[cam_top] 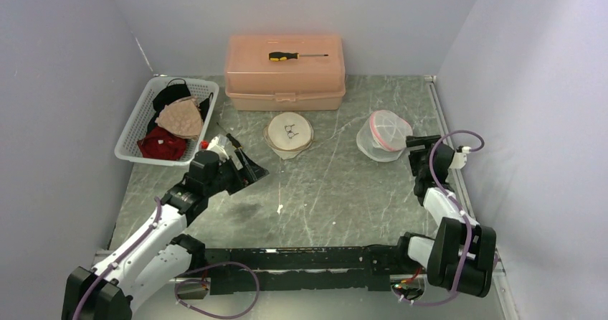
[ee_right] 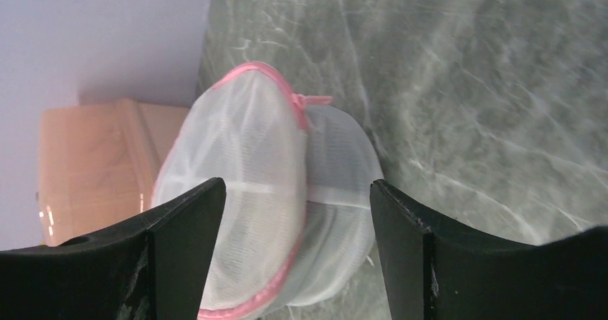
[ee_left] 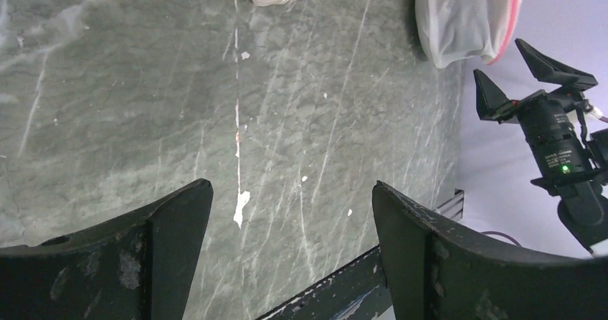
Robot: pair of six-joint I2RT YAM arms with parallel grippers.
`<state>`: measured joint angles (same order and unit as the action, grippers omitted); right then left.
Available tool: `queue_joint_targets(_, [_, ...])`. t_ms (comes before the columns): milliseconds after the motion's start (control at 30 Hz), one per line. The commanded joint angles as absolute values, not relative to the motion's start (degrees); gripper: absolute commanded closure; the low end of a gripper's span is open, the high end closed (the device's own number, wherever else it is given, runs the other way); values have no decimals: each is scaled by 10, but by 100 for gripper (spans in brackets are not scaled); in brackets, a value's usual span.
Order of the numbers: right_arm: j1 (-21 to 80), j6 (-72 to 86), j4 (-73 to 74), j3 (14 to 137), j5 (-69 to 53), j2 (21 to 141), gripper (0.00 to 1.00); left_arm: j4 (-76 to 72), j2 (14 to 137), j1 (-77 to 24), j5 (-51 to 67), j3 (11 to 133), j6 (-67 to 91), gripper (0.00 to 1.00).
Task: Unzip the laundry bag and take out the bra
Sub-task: Move the laundry bag to the center of the board.
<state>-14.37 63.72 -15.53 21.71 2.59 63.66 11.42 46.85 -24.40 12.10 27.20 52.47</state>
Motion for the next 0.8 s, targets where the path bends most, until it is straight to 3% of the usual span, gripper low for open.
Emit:
queue_joint_targets(0, [-147,640,-281,211,2,661,24,81,456,-243,137,276,525,13])
queue_joint_targets(300, [-147,628,-292,235,-33,733,46,92,462,-244,130,277,514,13])
queue_joint_targets(500, [-147,613,-318,217,-42,717,71,103,458,-243,123,270,518,13])
queue_joint_targets(667, [-145,593,-305,212,-70,671,100,113,443,-243,115,268,522,14])
queue_joint_targets(767, [-128,581,-275,213,-72,607,100,122,442,-243,111,278,521,14])
